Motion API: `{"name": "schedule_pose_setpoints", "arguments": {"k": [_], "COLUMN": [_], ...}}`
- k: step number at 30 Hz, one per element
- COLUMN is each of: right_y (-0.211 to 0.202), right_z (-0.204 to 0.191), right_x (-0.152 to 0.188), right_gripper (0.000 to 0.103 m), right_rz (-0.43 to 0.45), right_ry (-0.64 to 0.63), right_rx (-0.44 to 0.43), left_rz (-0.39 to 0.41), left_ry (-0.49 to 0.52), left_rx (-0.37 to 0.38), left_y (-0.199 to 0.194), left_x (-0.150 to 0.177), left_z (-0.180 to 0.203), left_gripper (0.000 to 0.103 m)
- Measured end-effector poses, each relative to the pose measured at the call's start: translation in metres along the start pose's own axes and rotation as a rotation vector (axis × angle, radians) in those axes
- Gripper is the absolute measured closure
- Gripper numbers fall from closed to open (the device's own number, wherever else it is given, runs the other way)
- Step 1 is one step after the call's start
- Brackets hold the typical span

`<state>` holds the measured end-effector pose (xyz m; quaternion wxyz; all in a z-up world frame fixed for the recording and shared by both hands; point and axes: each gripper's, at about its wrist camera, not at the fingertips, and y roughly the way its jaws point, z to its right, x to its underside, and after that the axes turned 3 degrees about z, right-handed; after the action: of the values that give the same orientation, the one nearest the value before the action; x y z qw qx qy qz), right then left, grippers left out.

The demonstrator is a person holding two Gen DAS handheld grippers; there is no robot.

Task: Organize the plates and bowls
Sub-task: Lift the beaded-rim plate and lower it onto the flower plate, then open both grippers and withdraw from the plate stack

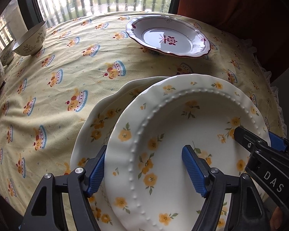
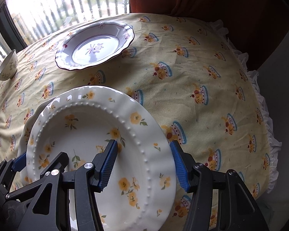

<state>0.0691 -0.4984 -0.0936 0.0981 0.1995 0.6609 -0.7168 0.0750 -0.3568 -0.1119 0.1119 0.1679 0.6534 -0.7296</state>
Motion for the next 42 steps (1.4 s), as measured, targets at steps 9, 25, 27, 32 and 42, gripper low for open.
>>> {"name": "schedule_pose_setpoints", "arguments": {"k": [9,25,27,32,42], "right_y": [0.0,-0.005,-0.002,0.002,0.008], "right_z": [-0.004,-0.001,0.0,-0.004,-0.017], "right_x": [0.003,0.006,0.006,0.004,0.001], "right_gripper": [0.044,0.058,0.06,0.06,0.059], "right_rz": [0.012,0.017,0.009,-0.009,-0.031], "right_ry": [0.0,0.009,0.007,0.001,-0.023], "right_rx": [0.012,-0.018,-0.026,-0.043,-0.079], "left_rz": [0.036,0.015,0.012,0.008,-0.013], "left_ry": [0.076,0.086,0.081,0.074,0.045], "left_rx": [-0.117,-0.11,-0.106,-0.11,-0.124], "left_y": [0.002,-0.01,-0.011,-0.014,-0.018], "left_x": [0.0,0.0,0.001,0.002,0.004], "left_z": [0.018,0.01,0.009,0.005,-0.009], "left_gripper": [0.013,0.009,0.009,0.009,0.009]}}
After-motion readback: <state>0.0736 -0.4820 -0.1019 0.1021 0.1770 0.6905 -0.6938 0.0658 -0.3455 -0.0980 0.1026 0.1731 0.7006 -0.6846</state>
